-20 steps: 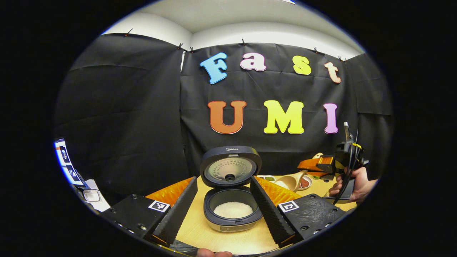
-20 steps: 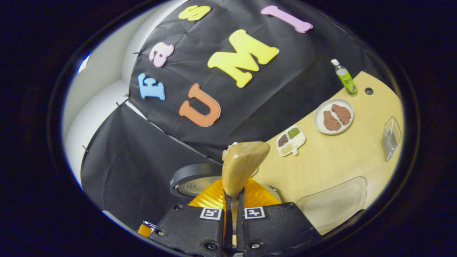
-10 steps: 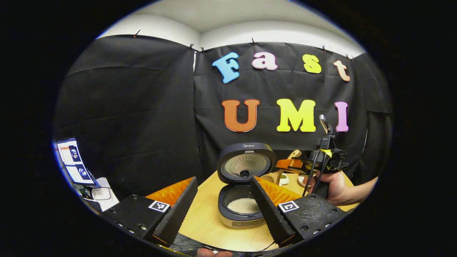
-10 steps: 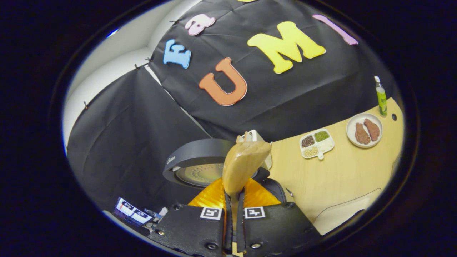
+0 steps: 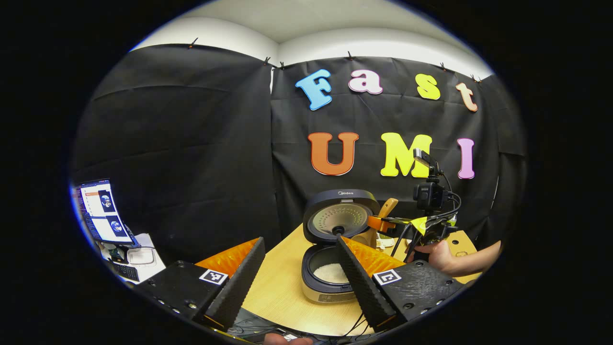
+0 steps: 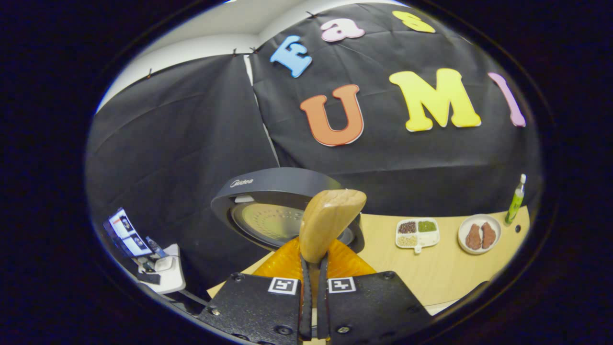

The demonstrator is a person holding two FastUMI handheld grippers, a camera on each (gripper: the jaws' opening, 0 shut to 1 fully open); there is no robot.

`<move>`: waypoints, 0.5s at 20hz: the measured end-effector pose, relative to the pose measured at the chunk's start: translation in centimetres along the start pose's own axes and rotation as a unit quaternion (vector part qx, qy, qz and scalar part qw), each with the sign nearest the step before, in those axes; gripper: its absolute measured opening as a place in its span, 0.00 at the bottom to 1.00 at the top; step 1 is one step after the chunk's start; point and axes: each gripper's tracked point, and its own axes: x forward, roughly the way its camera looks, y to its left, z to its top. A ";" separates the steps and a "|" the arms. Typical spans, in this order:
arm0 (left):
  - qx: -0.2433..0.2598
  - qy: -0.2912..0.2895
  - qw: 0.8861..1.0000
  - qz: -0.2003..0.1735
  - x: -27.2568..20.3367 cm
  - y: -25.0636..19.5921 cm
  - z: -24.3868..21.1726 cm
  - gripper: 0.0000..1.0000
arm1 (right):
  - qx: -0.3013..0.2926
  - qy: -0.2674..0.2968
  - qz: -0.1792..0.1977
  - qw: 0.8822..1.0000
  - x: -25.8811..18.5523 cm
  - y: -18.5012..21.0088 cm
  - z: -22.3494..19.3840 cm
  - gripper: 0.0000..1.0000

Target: Close the left gripper, press the button to open the rice cooker; take a wooden spoon from the chopstick holder with the right hand, scoop a spoonful of rice and pour it into the rice cooker, then put the wooden spoon back into the chopstick holder.

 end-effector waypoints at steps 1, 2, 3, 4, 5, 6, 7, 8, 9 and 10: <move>-0.002 0.001 1.000 0.002 -0.1 0.3 0.0 0.95 | -0.025 -0.005 0.000 1.000 0.0 0.3 0.1 0.10; -0.004 0.001 1.000 0.003 -0.2 0.4 -0.1 0.95 | -0.048 -0.011 0.000 0.999 -0.1 0.6 0.3 0.10; -0.004 0.001 1.000 0.004 -0.1 0.5 -0.2 0.95 | -0.070 -0.018 0.002 0.997 -0.3 1.1 0.5 0.10; -0.004 0.001 1.000 0.004 -0.2 0.6 -0.1 0.95 | -0.094 -0.027 0.003 0.995 -0.4 1.5 0.9 0.10; -0.004 0.000 1.000 0.005 -0.3 0.5 -0.1 0.95 | -0.120 -0.036 0.004 0.992 -0.5 1.9 1.0 0.10; -0.003 0.001 1.000 0.004 -0.5 0.5 -0.2 0.95 | -0.144 -0.042 0.005 0.989 -0.6 2.3 1.2 0.10; -0.002 0.001 1.000 0.004 -0.5 0.7 -0.3 0.95 | -0.167 -0.048 0.007 0.985 -0.7 2.7 1.2 0.10; -0.004 0.001 1.000 0.005 -0.5 0.7 -0.3 0.95 | -0.188 -0.055 0.008 0.981 -0.9 3.0 1.3 0.10; -0.006 0.001 1.000 0.004 -0.5 0.7 -0.3 0.95 | -0.204 -0.059 0.008 0.977 -1.0 3.2 1.2 0.10; -0.007 0.000 1.000 0.005 -0.6 0.9 -0.3 0.95 | -0.212 -0.060 0.009 0.975 -1.0 3.3 1.2 0.10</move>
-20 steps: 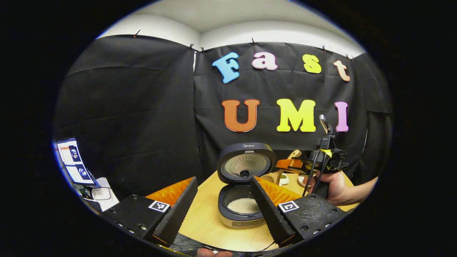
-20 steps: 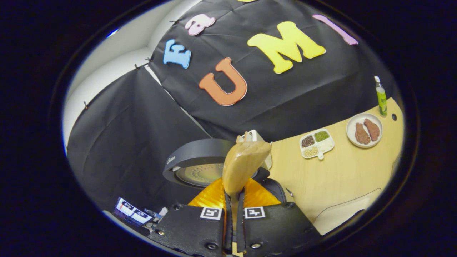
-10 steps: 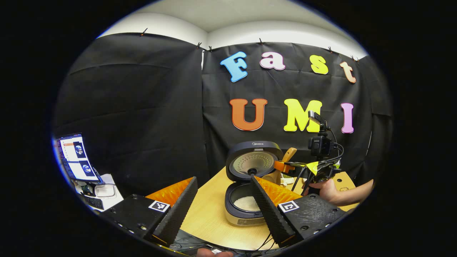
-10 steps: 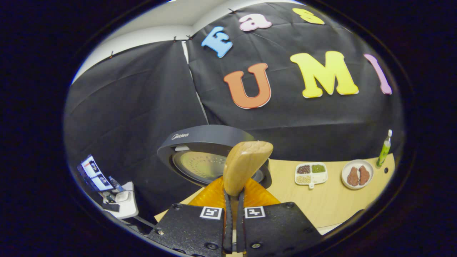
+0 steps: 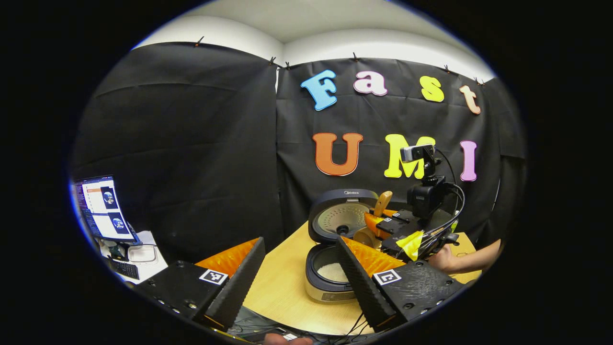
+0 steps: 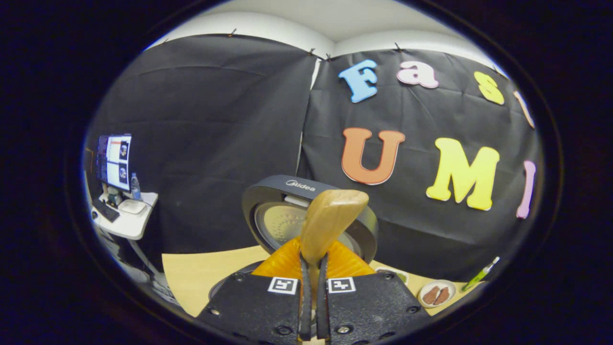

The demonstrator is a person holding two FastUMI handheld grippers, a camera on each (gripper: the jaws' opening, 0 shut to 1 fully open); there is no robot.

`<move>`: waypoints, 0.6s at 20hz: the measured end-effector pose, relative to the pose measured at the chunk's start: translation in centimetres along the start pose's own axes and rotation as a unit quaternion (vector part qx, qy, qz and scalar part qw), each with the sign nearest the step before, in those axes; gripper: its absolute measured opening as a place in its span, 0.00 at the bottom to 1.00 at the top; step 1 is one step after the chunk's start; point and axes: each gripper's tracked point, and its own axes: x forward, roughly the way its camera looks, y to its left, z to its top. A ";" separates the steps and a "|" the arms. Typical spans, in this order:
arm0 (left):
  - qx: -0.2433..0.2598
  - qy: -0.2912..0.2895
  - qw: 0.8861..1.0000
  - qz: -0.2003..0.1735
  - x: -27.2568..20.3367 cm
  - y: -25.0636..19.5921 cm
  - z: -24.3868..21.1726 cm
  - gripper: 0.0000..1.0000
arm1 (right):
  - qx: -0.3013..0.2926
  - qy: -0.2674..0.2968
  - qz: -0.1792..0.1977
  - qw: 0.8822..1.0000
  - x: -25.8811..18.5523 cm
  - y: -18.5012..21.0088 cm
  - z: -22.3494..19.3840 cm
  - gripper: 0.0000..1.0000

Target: Close the left gripper, press the button to open the rice cooker; take a wooden spoon from the chopstick holder with the right hand, scoop a spoonful of rice and pour it into the rice cooker, then put the wooden spoon back into the chopstick holder.

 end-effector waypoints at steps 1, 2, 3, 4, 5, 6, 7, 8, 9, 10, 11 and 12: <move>-0.002 -0.002 1.000 0.001 -0.1 0.1 0.2 0.95 | -0.005 -0.001 0.001 1.000 0.1 0.2 -0.1 0.10; -0.003 -0.003 1.000 0.001 -0.1 0.1 0.3 0.95 | -0.008 -0.003 0.000 1.000 0.0 0.2 0.1 0.10; -0.004 -0.004 1.000 0.001 -0.2 0.1 0.4 0.95 | -0.012 -0.005 -0.001 1.000 -0.2 0.1 0.3 0.10; -0.006 -0.002 1.000 0.002 -0.2 0.1 0.4 0.95 | -0.014 -0.008 0.000 1.000 -0.2 0.1 0.5 0.10; -0.008 -0.005 1.000 0.004 -0.2 0.2 0.7 0.95 | -0.014 -0.009 0.000 1.000 -0.3 0.1 0.7 0.10; -0.012 -0.007 1.000 0.002 -0.3 0.1 0.9 0.95 | -0.012 -0.009 0.002 1.000 -0.4 0.1 0.9 0.10; -0.018 -0.012 1.000 -0.002 -0.4 -0.1 1.3 0.95 | -0.008 -0.010 0.003 1.000 -0.6 0.0 1.2 0.10; -0.021 -0.016 1.000 -0.005 -0.4 -0.4 1.5 0.95 | -0.004 -0.011 0.003 1.000 -0.8 -0.2 1.5 0.10; -0.019 -0.016 1.000 -0.007 -0.4 -0.4 1.3 0.95 | 0.001 -0.014 0.002 1.000 -1.0 -0.4 1.9 0.10; -0.015 -0.016 1.000 -0.009 -0.4 -0.5 1.1 0.95 | 0.007 -0.017 0.002 1.000 -1.4 -0.5 2.4 0.10; -0.010 -0.015 1.000 -0.012 -0.3 -0.8 1.1 0.95 | 0.016 -0.020 0.001 1.000 -1.7 -0.8 2.8 0.10; -0.006 -0.017 1.000 -0.017 -0.2 -1.1 1.1 0.95 | 0.029 -0.022 0.001 0.999 -2.0 -1.1 3.3 0.10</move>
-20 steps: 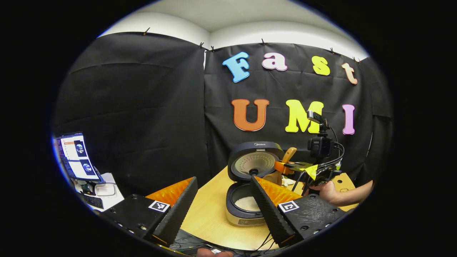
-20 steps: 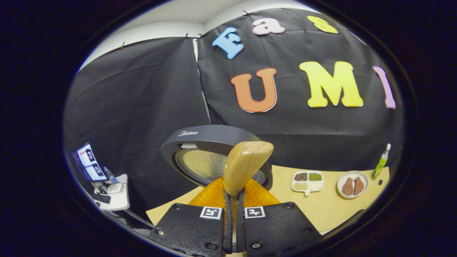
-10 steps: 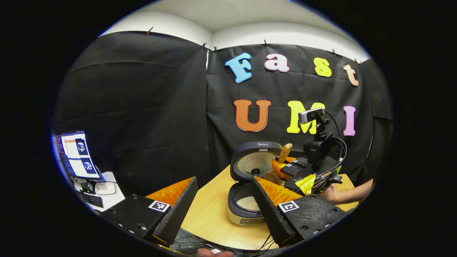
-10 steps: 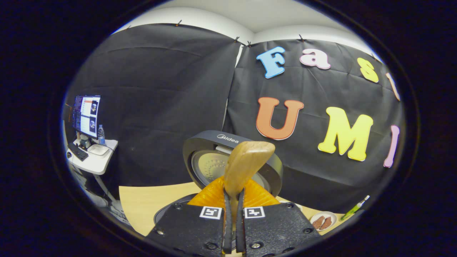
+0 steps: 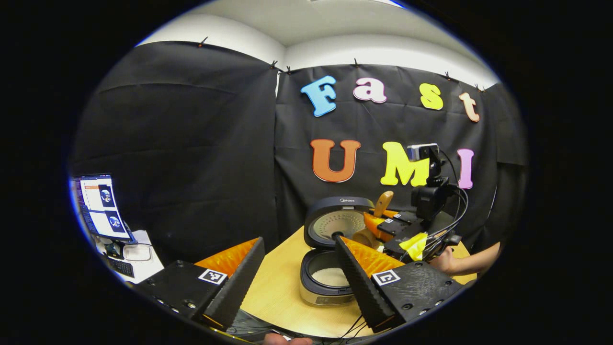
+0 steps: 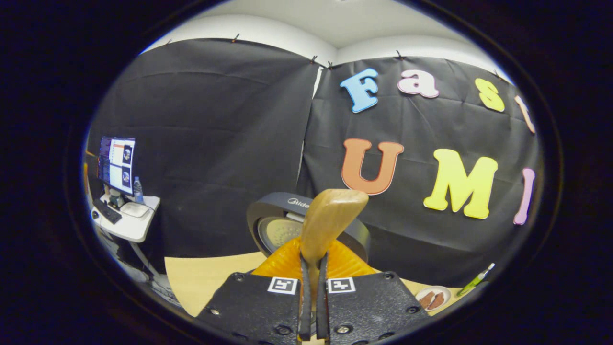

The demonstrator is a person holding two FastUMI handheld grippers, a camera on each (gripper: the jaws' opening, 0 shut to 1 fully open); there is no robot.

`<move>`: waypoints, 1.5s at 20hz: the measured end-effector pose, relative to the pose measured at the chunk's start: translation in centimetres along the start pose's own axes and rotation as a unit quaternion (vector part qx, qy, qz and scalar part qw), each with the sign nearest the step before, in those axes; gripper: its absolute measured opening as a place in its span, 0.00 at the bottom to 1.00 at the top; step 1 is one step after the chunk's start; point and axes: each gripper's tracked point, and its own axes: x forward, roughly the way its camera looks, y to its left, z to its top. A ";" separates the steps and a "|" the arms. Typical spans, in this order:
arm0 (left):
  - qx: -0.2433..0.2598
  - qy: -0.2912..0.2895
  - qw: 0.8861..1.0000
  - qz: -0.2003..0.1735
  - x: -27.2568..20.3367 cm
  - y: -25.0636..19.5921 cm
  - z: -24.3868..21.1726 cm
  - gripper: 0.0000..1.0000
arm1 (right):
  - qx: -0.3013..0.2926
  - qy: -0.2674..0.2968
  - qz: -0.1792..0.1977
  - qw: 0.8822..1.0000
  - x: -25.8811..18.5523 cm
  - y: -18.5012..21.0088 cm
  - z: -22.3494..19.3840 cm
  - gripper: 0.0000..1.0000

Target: Close the left gripper, press the button to open the rice cooker; take a wooden spoon from the chopstick holder with the right hand, scoop a spoonful of rice and pour it into the rice cooker, then put the wooden spoon back into the chopstick holder.

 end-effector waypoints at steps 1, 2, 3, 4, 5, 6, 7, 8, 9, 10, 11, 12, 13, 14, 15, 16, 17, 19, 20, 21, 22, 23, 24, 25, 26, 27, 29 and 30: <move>0.001 -0.001 1.000 -0.005 0.0 -0.2 0.2 0.95 | 0.013 0.000 0.001 1.000 -0.3 -0.2 0.4 0.10; 0.000 -0.002 1.000 -0.013 0.0 -0.7 0.3 0.95 | 0.031 0.001 0.005 0.999 -0.6 -0.5 0.7 0.10; -0.001 -0.004 1.000 -0.020 0.0 -1.0 0.5 0.95 | 0.058 0.003 0.007 0.998 -1.2 -0.7 1.2 0.10; -0.003 -0.004 1.000 -0.026 0.1 -1.2 0.6 0.95 | 0.084 0.005 0.007 0.996 -1.9 -1.0 1.5 0.10; -0.005 -0.005 1.000 -0.030 0.3 -1.4 0.7 0.95 | 0.108 0.007 0.009 0.994 -2.6 -1.2 1.9 0.10; -0.006 -0.008 0.999 -0.035 0.3 -1.7 0.8 0.95 | 0.128 0.007 0.009 0.992 -3.3 -1.6 2.2 0.10; -0.005 -0.010 0.999 -0.042 0.5 -2.0 1.0 0.95 | 0.150 0.007 0.006 0.989 -4.3 -2.3 2.7 0.10; -0.004 -0.013 0.999 -0.049 0.7 -2.3 1.2 0.95 | 0.170 0.005 0.003 0.985 -5.2 -3.0 3.2 0.10; -0.003 -0.013 0.998 -0.060 0.9 -3.0 1.4 0.95 | 0.192 0.003 -0.002 0.981 -6.1 -3.8 3.6 0.10; -0.003 -0.015 0.997 -0.070 1.2 -3.6 1.4 0.95 | 0.215 0.001 -0.008 0.977 -7.1 -4.9 3.8 0.10; -0.002 -0.016 0.997 -0.079 1.4 -4.1 1.5 0.95 | 0.240 -0.002 -0.015 0.971 -8.1 -6.0 4.1 0.09; -0.001 -0.017 0.996 -0.089 1.7 -4.8 1.5 0.95 | 0.262 -0.006 -0.021 0.965 -9.3 -7.0 4.3 0.10; -0.002 -0.017 0.995 -0.100 2.1 -5.5 1.6 0.95 | 0.279 -0.009 -0.027 0.960 -10.4 -8.0 4.4 0.10; -0.002 -0.015 0.994 -0.113 2.5 -6.4 1.5 0.95 | 0.291 -0.010 -0.038 0.956 -11.6 -9.1 4.1 0.10; 0.000 -0.015 0.992 -0.123 2.7 -7.2 1.4 0.95 | 0.299 -0.012 -0.054 0.953 -12.9 -10.5 3.7 0.10; 0.001 -0.015 0.991 -0.133 3.1 -7.9 1.4 0.95 | 0.306 -0.013 -0.072 0.949 -14.1 -12.0 3.4 0.10; 0.002 -0.014 0.990 -0.143 3.2 -8.5 1.3 0.95 | 0.315 -0.012 -0.092 0.944 -15.4 -13.5 2.8 0.10; 0.002 -0.008 0.986 -0.164 4.1 -10.0 1.1 0.95 | 0.337 -0.011 -0.137 0.932 -18.3 -17.1 1.4 0.10; -0.001 -0.006 0.985 -0.171 4.5 -10.6 1.1 0.95 | 0.345 -0.007 -0.162 0.924 -19.9 -18.9 0.3 0.10; -0.004 -0.006 0.984 -0.178 4.8 -11.1 1.4 0.95 | 0.348 -0.002 -0.189 0.918 -21.5 -21.0 -0.7 0.10; -0.006 -0.006 0.983 -0.184 5.0 -11.7 1.5 0.95 | 0.346 0.001 -0.221 0.912 -23.3 -23.4 -1.8 0.10; -0.007 -0.005 0.982 -0.190 5.3 -12.2 1.6 0.95 | 0.340 0.006 -0.252 0.906 -25.0 -25.6 -3.0 0.10; -0.007 -0.005 0.981 -0.194 5.5 -12.7 1.6 0.95 | 0.333 0.010 -0.279 0.901 -26.6 -27.8 -4.2 0.10; -0.007 -0.005 0.981 -0.195 5.7 -13.0 1.7 0.95 | 0.327 0.016 -0.303 0.895 -28.1 -29.8 -5.4 0.10; -0.008 -0.003 0.981 -0.195 6.0 -13.3 1.7 0.95 | 0.324 0.023 -0.326 0.888 -29.2 -31.5 -7.0 0.10; -0.010 0.000 0.981 -0.195 6.3 -13.7 1.7 0.95 | 0.323 0.031 -0.345 0.881 -30.2 -33.1 -8.4 0.10; -0.012 0.004 0.981 -0.194 6.5 -14.2 1.9 0.95 | 0.311 0.047 -0.370 0.874 -31.0 -35.6 -11.4 0.10; -0.012 0.005 0.981 -0.192 6.6 -14.3 1.9 0.95 | 0.301 0.060 -0.381 0.872 -31.4 -36.6 -13.1 0.10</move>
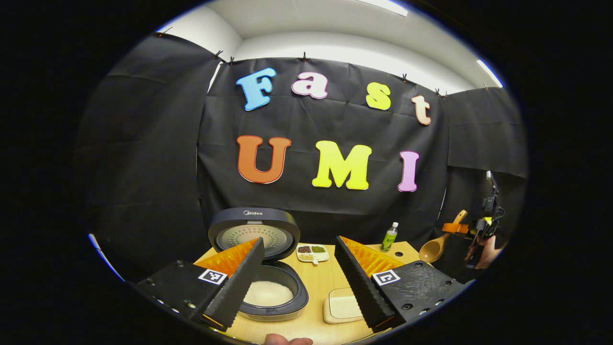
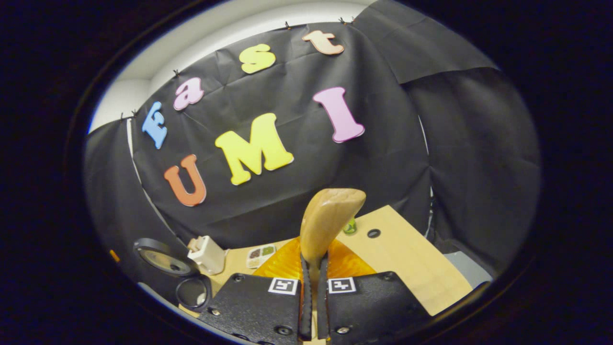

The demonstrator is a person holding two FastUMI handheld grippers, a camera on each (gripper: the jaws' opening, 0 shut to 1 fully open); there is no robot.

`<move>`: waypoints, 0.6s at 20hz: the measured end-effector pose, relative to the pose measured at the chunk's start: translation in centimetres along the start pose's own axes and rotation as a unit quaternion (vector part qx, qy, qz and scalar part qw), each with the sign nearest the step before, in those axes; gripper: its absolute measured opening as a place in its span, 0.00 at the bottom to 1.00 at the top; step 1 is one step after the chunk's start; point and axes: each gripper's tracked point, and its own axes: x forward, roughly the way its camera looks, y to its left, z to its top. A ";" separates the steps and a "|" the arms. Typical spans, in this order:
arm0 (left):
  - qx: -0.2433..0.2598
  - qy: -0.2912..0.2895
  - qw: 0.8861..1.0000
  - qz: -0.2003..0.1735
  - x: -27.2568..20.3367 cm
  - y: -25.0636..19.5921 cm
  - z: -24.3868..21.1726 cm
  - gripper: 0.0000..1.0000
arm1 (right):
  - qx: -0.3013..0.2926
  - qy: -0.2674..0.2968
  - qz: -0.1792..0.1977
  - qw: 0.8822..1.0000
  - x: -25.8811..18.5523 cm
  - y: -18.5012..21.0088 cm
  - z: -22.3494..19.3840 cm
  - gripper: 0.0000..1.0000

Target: Close the left gripper, press the button to open the rice cooker; take a wooden spoon from the chopstick holder with the right hand, scoop a spoonful of rice and pour it into the rice cooker, then put the wooden spoon back into the chopstick holder.

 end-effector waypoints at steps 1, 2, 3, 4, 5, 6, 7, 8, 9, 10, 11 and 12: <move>-0.005 0.003 1.000 0.001 0.2 0.0 0.0 0.95 | -0.009 0.005 -0.012 1.000 1.1 -1.3 -0.9 0.10; -0.011 0.003 1.000 0.004 0.2 -0.1 0.2 0.95 | -0.012 0.010 -0.019 1.000 2.4 -2.3 -1.8 0.10; -0.017 0.000 1.000 0.011 0.3 0.1 0.5 0.95 | -0.017 0.017 -0.024 0.999 3.6 -3.1 -2.8 0.10; -0.021 -0.003 1.000 0.019 0.5 0.3 0.8 0.95 | -0.023 0.024 -0.030 0.999 4.8 -3.9 -4.0 0.10; -0.024 -0.004 0.999 0.025 0.6 0.5 0.9 0.95 | -0.028 0.030 -0.038 0.998 6.0 -4.7 -5.0 0.10; -0.025 -0.001 0.999 0.032 0.7 0.5 0.9 0.95 | -0.030 0.037 -0.045 0.998 7.1 -5.4 -6.0 0.10; -0.023 0.002 0.999 0.037 0.8 0.6 0.6 0.95 | -0.027 0.045 -0.050 0.997 7.9 -5.8 -6.9 0.10; -0.019 0.005 0.999 0.043 0.7 0.6 0.4 0.95 | -0.026 0.052 -0.053 0.997 8.7 -6.1 -7.9 0.10; -0.016 0.009 0.999 0.048 0.8 0.6 0.3 0.95 | -0.028 0.058 -0.057 0.996 9.4 -6.6 -8.9 0.11; -0.015 0.015 0.998 0.052 0.9 0.6 0.0 0.95 | -0.028 0.066 -0.061 0.996 10.2 -7.1 -9.8 0.11; -0.013 0.019 0.998 0.054 0.9 0.5 -0.2 0.95 | -0.027 0.073 -0.065 0.995 10.7 -7.5 -10.7 0.12; -0.011 0.020 0.998 0.056 0.8 0.3 -0.2 0.95 | -0.024 0.080 -0.065 0.994 11.1 -7.7 -11.4 0.12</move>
